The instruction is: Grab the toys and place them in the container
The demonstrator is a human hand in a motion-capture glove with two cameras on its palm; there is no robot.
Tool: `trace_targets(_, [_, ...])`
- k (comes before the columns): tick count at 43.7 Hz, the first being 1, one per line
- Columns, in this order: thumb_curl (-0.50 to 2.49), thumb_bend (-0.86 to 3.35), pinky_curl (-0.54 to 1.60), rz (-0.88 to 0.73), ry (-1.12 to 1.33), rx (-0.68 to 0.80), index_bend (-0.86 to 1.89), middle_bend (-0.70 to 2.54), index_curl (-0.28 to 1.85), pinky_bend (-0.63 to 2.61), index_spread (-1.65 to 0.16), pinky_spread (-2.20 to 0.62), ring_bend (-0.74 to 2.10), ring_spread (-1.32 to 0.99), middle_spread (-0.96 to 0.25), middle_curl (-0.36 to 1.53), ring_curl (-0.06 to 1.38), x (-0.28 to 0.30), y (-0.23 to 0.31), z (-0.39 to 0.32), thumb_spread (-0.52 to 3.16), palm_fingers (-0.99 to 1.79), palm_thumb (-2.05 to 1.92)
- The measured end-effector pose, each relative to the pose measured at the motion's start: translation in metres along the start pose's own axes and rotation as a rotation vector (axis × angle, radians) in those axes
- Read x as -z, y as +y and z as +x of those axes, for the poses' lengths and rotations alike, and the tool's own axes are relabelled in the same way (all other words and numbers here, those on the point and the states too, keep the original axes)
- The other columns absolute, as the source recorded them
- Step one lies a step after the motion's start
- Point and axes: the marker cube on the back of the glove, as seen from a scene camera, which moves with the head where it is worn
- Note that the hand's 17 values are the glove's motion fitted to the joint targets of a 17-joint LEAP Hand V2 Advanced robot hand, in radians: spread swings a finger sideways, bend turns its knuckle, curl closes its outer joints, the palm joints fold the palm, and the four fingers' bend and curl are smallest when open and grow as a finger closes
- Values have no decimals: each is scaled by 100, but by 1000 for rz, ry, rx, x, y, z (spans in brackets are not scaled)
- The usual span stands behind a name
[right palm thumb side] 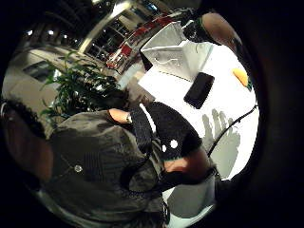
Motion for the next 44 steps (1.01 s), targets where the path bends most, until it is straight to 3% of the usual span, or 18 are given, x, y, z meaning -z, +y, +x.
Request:
trace_targets(9, [5,0,17,-3,54,-59,23,20,13,45,-27,-1,43,-19,-13,8,13,6,6,16,94,54,0])
trace_targets(22, [12,0,21,31,110,-211,19,21,19,46,-35,-4,53,-28,-17,14,17,0,-7,77,126,59,0])
trace_targets(26, [15,2,22,24,94,-329,7,33,13,52,-36,-18,79,-36,-24,18,24,-22,-27,137,132,94,5])
trace_targets(33, [19,6,31,-14,138,-464,0,56,5,66,-37,-34,110,-44,-32,28,38,-81,-59,207,139,110,14])
trace_targets(40, [23,9,43,-79,342,-582,-4,88,-3,91,-38,-41,141,-49,-42,41,53,-134,-93,239,139,102,23])
trace_targets(44, [23,8,50,-79,445,-574,4,108,-2,103,-39,-45,155,-52,-48,51,61,-139,-107,240,137,94,24])
